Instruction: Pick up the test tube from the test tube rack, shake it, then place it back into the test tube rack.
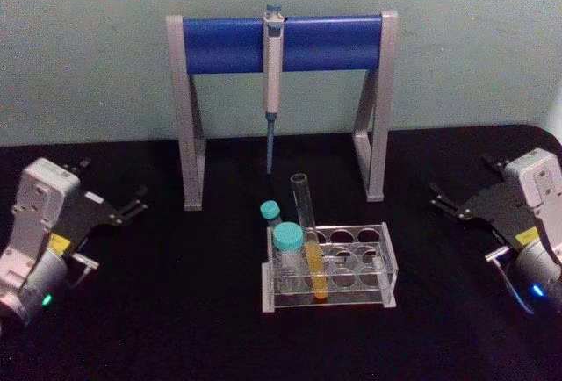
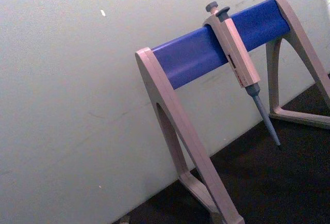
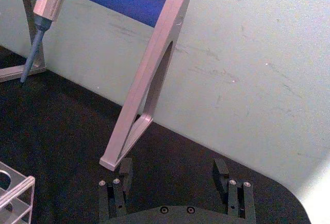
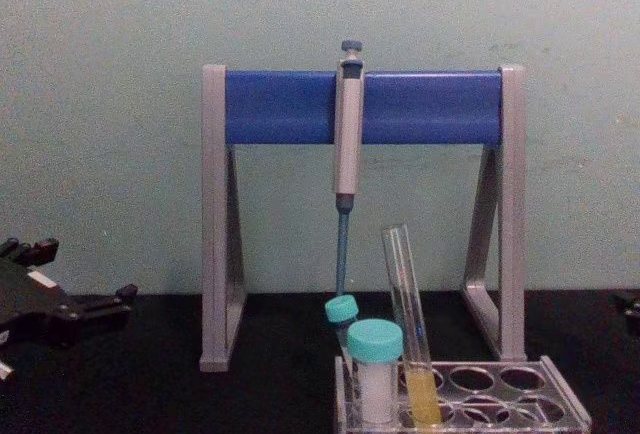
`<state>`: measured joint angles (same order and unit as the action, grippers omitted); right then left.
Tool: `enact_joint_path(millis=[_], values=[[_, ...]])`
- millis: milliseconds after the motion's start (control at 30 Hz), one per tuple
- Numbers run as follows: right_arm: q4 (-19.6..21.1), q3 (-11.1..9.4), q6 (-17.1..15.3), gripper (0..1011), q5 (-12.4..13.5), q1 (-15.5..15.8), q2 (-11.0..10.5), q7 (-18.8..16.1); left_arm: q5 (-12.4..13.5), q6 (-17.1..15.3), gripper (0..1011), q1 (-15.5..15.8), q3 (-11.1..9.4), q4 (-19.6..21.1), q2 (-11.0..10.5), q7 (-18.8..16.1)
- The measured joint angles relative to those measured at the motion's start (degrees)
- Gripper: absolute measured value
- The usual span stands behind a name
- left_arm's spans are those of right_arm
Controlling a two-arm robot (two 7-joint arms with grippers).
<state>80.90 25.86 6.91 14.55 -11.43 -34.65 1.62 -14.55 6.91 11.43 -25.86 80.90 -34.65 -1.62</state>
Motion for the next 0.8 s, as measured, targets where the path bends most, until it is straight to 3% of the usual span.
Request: enact_joint_path(millis=[600,800], values=[[0.01,-0.10,0.00,1000,-0.03,0.06,0.02,-0.05,0.00,0.00,1001,0.00,0.00,0.00,0.00,0.00],[2.21,-1.19,-0.28,1000,0.42,1.89,0.02,-1.25,0.00,0.00,1001,0.00,0.00,0.00,0.00,0.00]])
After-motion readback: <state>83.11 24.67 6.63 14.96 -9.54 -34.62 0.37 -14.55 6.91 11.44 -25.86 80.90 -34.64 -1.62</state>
